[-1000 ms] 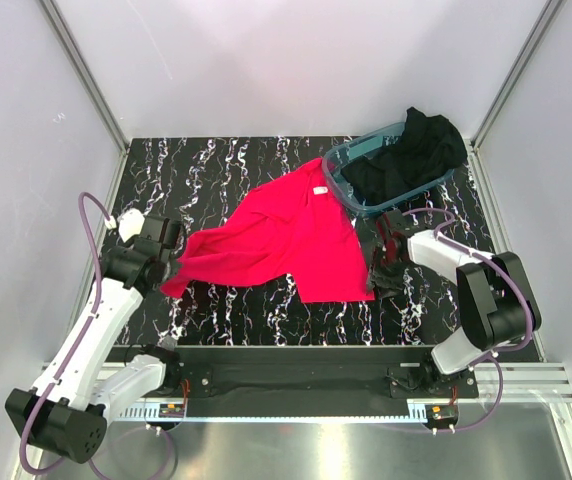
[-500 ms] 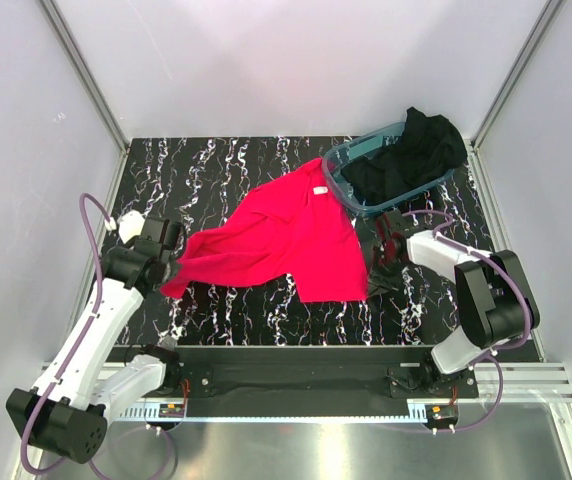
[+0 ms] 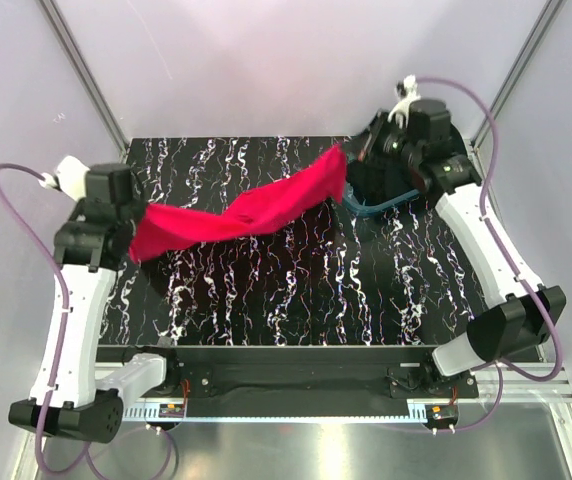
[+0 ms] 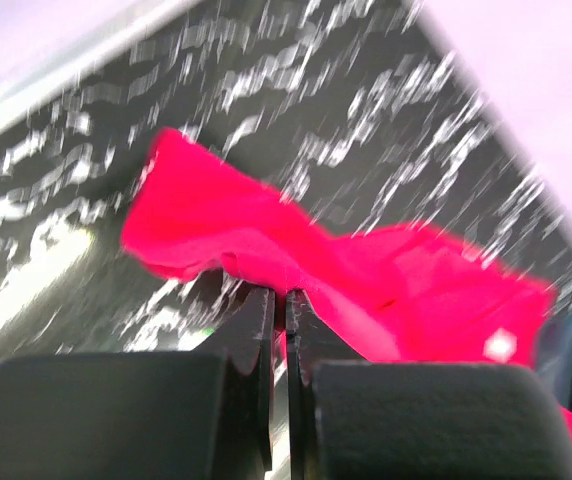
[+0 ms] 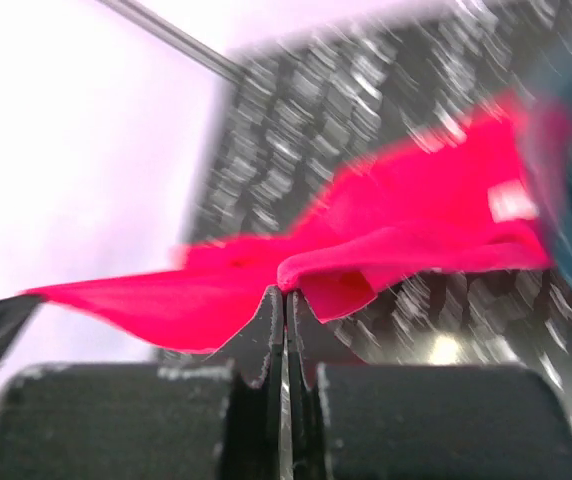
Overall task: Fold and stack the t-shirts
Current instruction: Flatten the tshirt out
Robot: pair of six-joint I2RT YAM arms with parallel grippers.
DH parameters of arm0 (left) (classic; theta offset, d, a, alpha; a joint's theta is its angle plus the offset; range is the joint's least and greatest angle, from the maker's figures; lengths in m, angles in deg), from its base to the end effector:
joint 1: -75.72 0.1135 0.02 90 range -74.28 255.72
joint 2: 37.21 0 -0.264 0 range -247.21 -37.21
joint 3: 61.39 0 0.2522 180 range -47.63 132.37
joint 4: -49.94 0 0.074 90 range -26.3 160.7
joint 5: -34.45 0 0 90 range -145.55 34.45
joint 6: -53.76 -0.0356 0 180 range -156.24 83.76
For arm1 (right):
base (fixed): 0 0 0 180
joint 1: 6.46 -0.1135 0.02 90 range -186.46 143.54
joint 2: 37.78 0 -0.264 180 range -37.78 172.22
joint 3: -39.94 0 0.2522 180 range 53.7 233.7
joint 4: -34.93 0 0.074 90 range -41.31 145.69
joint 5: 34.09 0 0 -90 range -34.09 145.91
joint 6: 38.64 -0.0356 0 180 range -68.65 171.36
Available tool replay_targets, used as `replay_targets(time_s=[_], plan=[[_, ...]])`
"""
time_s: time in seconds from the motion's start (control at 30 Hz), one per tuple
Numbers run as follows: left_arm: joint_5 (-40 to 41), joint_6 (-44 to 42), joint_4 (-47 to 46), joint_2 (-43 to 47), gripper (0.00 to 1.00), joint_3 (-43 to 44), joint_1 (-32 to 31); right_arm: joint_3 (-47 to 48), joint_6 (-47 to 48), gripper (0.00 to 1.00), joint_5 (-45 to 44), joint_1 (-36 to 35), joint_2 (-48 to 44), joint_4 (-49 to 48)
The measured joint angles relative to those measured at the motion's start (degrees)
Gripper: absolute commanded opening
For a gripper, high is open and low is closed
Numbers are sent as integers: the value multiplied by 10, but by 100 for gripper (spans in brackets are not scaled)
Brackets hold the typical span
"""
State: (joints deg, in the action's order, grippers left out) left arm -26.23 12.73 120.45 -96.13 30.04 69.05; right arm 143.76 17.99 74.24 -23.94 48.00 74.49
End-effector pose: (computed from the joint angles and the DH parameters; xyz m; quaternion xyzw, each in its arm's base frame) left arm 0.1800 -0.0035 0.4105 -0.4172 0.7709 0.0033 0.4812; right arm 0.3216 0.1130 0.4153 0.0240 0.8207 0.3574 0.4451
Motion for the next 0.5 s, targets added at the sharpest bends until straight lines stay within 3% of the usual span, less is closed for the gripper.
replay_targets(time_s=[0.2,0.5], plan=[[9,-25,-16,-27,0,115,52,134,-25,0,65,-2,48,-84],[10,-59,-52,-41,0,253,63,364,-19,0,83,-4,125,-76]])
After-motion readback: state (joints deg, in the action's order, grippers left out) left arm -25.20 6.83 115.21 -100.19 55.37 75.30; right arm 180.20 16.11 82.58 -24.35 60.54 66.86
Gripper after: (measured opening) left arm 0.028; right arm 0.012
